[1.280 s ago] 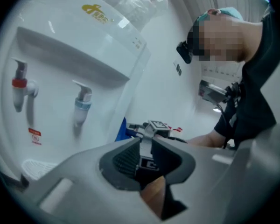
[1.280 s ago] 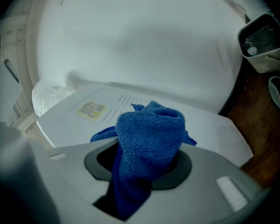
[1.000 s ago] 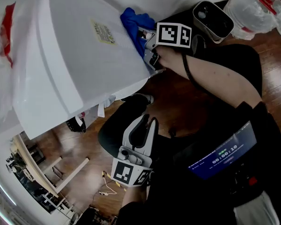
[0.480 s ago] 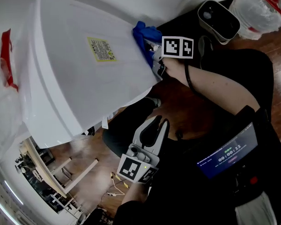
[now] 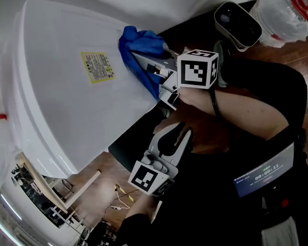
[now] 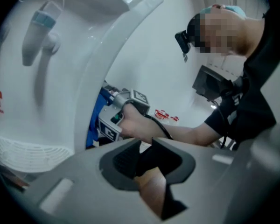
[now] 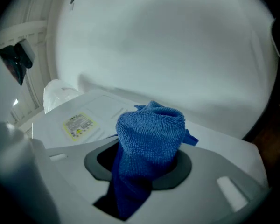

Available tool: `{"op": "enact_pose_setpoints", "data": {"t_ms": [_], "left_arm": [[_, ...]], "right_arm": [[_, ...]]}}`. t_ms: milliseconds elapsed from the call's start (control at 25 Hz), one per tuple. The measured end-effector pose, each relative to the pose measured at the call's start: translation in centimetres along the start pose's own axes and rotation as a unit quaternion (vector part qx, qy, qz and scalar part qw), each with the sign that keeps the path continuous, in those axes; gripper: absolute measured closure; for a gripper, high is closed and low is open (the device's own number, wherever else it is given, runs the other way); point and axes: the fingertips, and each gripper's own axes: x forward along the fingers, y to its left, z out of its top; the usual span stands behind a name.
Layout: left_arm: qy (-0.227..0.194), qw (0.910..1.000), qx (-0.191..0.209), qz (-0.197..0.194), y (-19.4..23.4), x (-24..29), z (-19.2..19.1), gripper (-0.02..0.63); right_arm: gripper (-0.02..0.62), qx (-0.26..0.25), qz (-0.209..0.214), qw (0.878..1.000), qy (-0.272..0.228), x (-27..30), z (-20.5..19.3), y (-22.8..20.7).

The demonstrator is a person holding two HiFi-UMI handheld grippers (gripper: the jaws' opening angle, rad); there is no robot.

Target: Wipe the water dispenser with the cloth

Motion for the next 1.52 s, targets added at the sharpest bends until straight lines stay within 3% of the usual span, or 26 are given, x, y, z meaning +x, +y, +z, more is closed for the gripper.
{"op": "enact_pose_setpoints", "data": {"t_ms": [160,280,360,440,480,560,640,760,960,1000,1040,1080,1160,1240,1360,1520], "left_arm": [[0.047,0.9988,0.001,0.008,1.1,0.2,-2.0,0.523],[0.057,0.9982,-0.012,0.013,2.1,0.7,-2.7,0.523],[0.058,0.9980,-0.019,0.013,2.6,1.0,-3.0,0.523],[0.059,0.9980,-0.022,0.008,2.8,1.4,-3.2,0.523],[0.062,0.9978,-0.022,0.004,2.8,1.5,-3.4,0.523],[0.070,0.9973,-0.023,-0.004,2.8,1.9,-3.9,0.523],[0.078,0.9967,-0.020,-0.010,3.1,2.3,-4.5,0.523],[0.083,0.9964,-0.010,-0.013,3.7,3.0,-5.0,0.523],[0.092,0.9952,0.025,-0.020,4.7,4.2,-5.8,0.523],[0.093,0.9948,0.032,-0.025,4.6,4.5,-6.3,0.523],[0.093,0.9944,0.041,-0.030,4.6,4.8,-6.8,0.523],[0.096,0.9936,0.048,-0.034,4.5,5.0,-7.3,0.523],[0.113,0.9913,0.054,-0.039,4.4,5.1,-8.2,0.523],[0.123,0.9906,0.048,-0.035,4.6,4.8,-8.7,0.523],[0.123,0.9915,0.037,-0.017,5.6,4.3,-9.0,0.523],[0.128,0.9913,0.029,-0.004,6.4,3.5,-9.2,0.523]], "right_arm": [[0.437,-0.017,-0.042,0.999,0.001,1.5,-0.1,-7.2],[0.437,-0.036,-0.091,0.994,0.051,1.3,-1.9,-14.0],[0.437,-0.059,-0.132,0.983,0.113,0.4,-4.0,-18.4],[0.437,-0.116,-0.175,0.958,0.196,-0.8,-6.1,-22.0],[0.437,-0.162,-0.190,0.938,0.242,-1.4,-6.9,-23.2],[0.437,-0.278,-0.193,0.883,0.325,-2.0,-7.8,-24.1],[0.439,-0.399,-0.164,0.815,0.387,-1.8,-7.6,-22.7],[0.437,-0.539,-0.093,0.701,0.458,-1.7,-7.5,-18.5],[0.437,-0.606,0.016,0.547,0.577,-6.5,-11.7,-12.7],[0.437,-0.609,0.033,0.523,0.596,-7.4,-12.5,-12.0],[0.437,-0.606,0.041,0.507,0.611,-8.0,-12.9,-11.7],[0.437,-0.599,0.041,0.501,0.624,-8.1,-13.0,-11.6],[0.436,-0.582,0.020,0.504,0.637,-6.9,-12.3,-12.7],[0.436,-0.591,-0.022,0.507,0.627,-4.4,-10.3,-14.9],[0.434,-0.624,-0.077,0.500,0.595,0.1,-6.5,-18.1],[0.434,-0.644,-0.123,0.518,0.549,4.1,-2.2,-18.7]]}}
